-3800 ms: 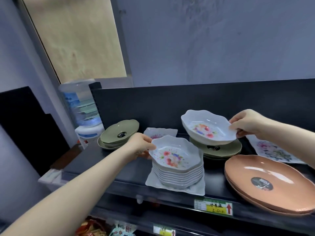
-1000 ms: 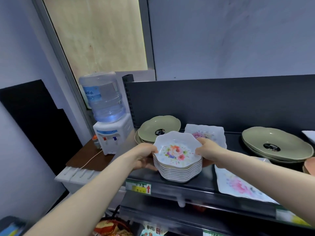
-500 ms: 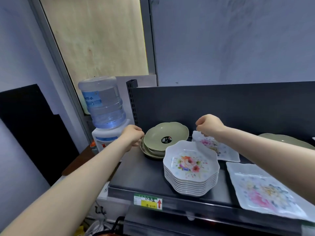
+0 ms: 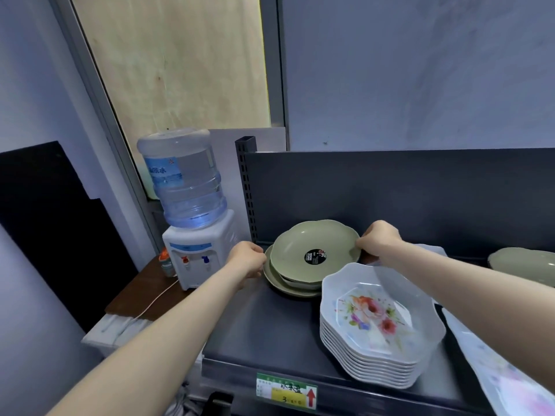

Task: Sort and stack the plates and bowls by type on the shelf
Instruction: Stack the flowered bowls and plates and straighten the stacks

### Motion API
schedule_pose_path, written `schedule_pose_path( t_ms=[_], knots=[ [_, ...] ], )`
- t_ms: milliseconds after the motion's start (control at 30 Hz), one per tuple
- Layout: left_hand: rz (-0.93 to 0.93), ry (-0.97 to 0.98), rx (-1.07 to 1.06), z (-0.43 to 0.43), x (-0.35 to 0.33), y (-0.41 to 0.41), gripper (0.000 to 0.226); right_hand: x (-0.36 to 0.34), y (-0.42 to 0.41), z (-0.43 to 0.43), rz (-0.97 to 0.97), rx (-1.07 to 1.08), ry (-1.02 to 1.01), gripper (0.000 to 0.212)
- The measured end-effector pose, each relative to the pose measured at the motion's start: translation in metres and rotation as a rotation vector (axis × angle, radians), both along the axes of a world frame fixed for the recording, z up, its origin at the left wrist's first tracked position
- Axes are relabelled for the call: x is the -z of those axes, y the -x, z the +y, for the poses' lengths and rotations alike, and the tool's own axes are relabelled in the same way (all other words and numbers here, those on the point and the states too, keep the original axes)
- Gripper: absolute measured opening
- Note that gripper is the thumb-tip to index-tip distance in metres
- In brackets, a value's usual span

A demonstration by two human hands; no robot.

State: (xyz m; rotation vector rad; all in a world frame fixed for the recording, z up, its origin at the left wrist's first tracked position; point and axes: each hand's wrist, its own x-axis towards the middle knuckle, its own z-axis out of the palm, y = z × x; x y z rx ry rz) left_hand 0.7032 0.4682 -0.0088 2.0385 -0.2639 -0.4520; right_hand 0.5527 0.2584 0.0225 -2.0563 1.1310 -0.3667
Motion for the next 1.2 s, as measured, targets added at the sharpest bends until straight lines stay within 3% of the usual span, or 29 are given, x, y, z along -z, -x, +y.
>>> schedule_pose_path(
  t_ms=[233, 367, 533, 667, 800, 933, 1033, 1200],
  knots=[
    [-0.151, -0.115, 0.038, -0.015, -0.001, -0.016, 0.027, -0.036, 0.003, -0.02, -0.204, 0.1, -0.033, 0.016],
    [-0.217, -0.358, 0.17, -0.029, 0.0, -0.011, 0.025, -0.045, 0.015, -0.03, -0.254, 0.136, -0.067, 0.014],
    [-0.278, -0.462, 0.204, -0.041, 0.008, -0.007, 0.033, -0.048, 0.037, -0.039, -0.287, 0.166, -0.052, 0.017],
    [-0.168, -0.349, 0.128, -0.042, 0.004, -0.012, 0.013, -0.052, 0.064, -0.049, -0.326, 0.212, -0.09, 0.015],
    [-0.058, -0.118, 0.041, -0.038, -0.028, -0.014, 0.024, -0.059, 0.097, -0.059, -0.376, 0.279, -0.113, 0.013],
    [0.014, 0.067, 0.099, -0.032, -0.075, 0.002, 0.027, -0.068, 0.13, -0.073, -0.421, 0.34, -0.108, 0.013],
    [-0.032, 0.007, 0.226, -0.026, -0.102, 0.03, 0.03, -0.075, 0.155, -0.08, -0.46, 0.385, -0.113, 0.008],
    [-0.045, -0.072, 0.416, -0.019, -0.112, 0.081, 0.03, -0.077, 0.193, -0.079, -0.494, 0.447, -0.118, 0.019]
  ],
)
